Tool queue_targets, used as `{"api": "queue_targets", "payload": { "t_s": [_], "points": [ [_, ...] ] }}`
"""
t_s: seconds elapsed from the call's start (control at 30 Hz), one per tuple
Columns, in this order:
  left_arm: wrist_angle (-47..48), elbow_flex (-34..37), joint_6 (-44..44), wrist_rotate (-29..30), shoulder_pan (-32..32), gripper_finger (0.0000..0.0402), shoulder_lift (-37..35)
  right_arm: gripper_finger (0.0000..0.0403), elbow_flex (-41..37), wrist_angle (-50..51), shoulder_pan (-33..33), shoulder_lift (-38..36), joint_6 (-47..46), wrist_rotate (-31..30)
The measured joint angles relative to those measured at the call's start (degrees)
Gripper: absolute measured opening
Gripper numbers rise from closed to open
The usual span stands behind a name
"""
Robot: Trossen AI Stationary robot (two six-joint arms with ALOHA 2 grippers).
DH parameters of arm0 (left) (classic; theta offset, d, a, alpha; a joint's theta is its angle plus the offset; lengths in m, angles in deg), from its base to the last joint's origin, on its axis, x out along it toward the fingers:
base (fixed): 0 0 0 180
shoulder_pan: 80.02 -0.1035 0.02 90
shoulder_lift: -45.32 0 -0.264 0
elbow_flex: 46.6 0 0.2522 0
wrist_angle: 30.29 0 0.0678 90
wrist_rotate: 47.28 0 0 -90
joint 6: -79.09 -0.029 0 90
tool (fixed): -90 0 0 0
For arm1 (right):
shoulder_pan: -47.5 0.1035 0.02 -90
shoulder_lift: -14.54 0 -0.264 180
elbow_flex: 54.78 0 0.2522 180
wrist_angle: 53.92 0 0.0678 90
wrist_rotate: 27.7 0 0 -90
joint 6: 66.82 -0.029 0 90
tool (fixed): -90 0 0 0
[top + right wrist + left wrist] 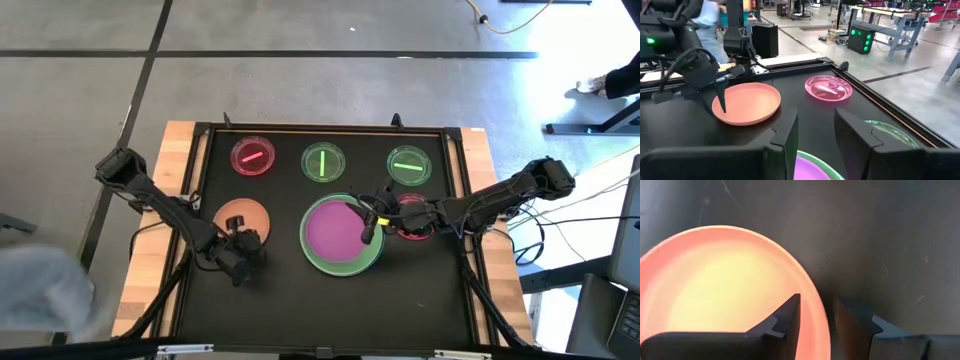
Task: Stack plastic plates
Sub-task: Stack the orange plate on the pink plate
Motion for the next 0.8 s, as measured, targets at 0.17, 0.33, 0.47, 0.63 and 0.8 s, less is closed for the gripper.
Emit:
{"api": "queue_targets", "payload": {
  "t_s": [0.17, 0.33, 0.47, 0.63, 0.8],
  "points": [
    [-6.5, 4.4, -0.3, -0.4, 0.0, 0.011, 0.0, 0.0115, 0.0, 0.3, 0.0, 0.0, 0.0, 0.0],
    [-10.6, 7.9, -0.5, 0.0, 0.0, 0.0109, -0.1, 0.0115, 0.0, 0.6, 0.0, 0.0, 0.0, 0.0],
    [-11.2, 8.8, -0.5, 0.5, 0.0, 0.0086, -0.2, 0.0115, 0.0, 0.9, 0.0, 0.0, 0.0, 0.0],
    [-12.6, 8.9, -4.9, 0.8, -0.1, 0.0034, -0.1, 0.0115, 0.0, 1.0, 0.0, 0.0, 0.0, 0.0],
    [-10.4, 7.5, -7.5, 2.5, -0.1, 0.0007, 0.0, 0.0115, 0.0, 1.2, 0.0, 0.0, 0.0, 0.0]
  ]
}}
